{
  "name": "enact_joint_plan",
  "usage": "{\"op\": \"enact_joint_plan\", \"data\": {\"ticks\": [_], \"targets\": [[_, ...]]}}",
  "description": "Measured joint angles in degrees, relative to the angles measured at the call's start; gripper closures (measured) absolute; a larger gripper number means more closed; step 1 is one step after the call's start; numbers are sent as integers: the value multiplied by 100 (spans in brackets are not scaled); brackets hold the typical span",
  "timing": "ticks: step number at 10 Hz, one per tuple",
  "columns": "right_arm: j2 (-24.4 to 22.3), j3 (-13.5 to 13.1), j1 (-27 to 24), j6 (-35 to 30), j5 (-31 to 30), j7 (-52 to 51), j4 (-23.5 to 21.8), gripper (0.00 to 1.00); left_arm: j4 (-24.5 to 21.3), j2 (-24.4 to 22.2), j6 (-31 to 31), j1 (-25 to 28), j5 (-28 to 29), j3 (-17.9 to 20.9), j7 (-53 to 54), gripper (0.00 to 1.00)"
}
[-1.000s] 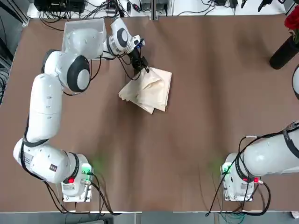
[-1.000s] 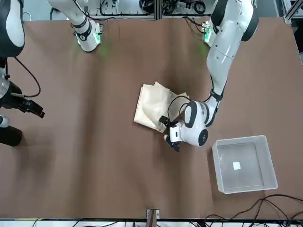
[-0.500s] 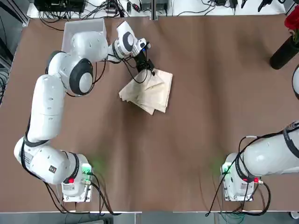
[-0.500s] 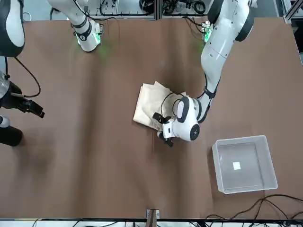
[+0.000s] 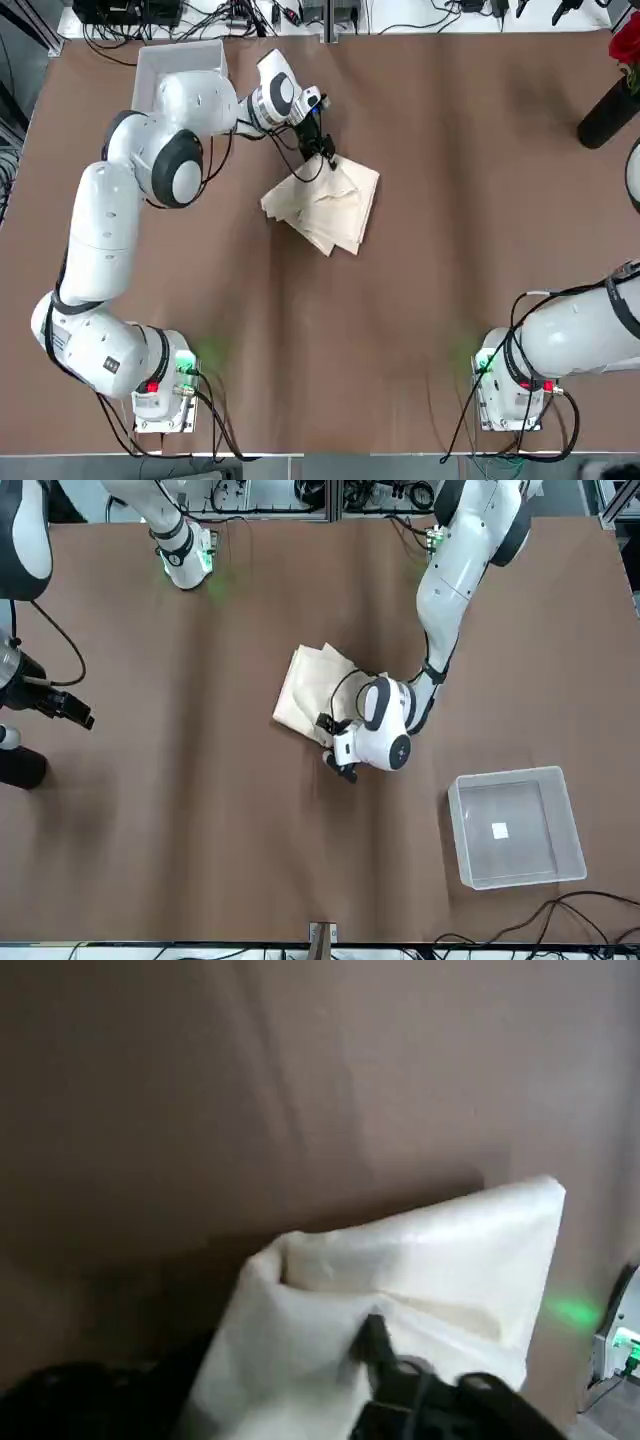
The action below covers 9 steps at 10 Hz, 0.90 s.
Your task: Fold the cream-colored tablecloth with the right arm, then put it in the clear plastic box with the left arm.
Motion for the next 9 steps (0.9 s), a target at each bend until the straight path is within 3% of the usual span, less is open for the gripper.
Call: {"op": "enact_joint_plan", "data": {"ticks": [1, 3, 6, 9], "targets": [[0, 0, 0, 0, 0, 0, 0, 0, -11, 0, 0, 0, 0, 0, 0, 64], [0, 0, 0, 0, 0, 0, 0, 0, -12, -16, -3, 4, 0, -2, 0, 84], [0, 0, 0, 0, 0, 0, 0, 0, -44, -168, -26, 49, 0, -2, 0, 85], [1, -1, -1, 0, 0, 0, -1, 0, -90, -707, -616, 206, 15, 39, -78, 86]]}}
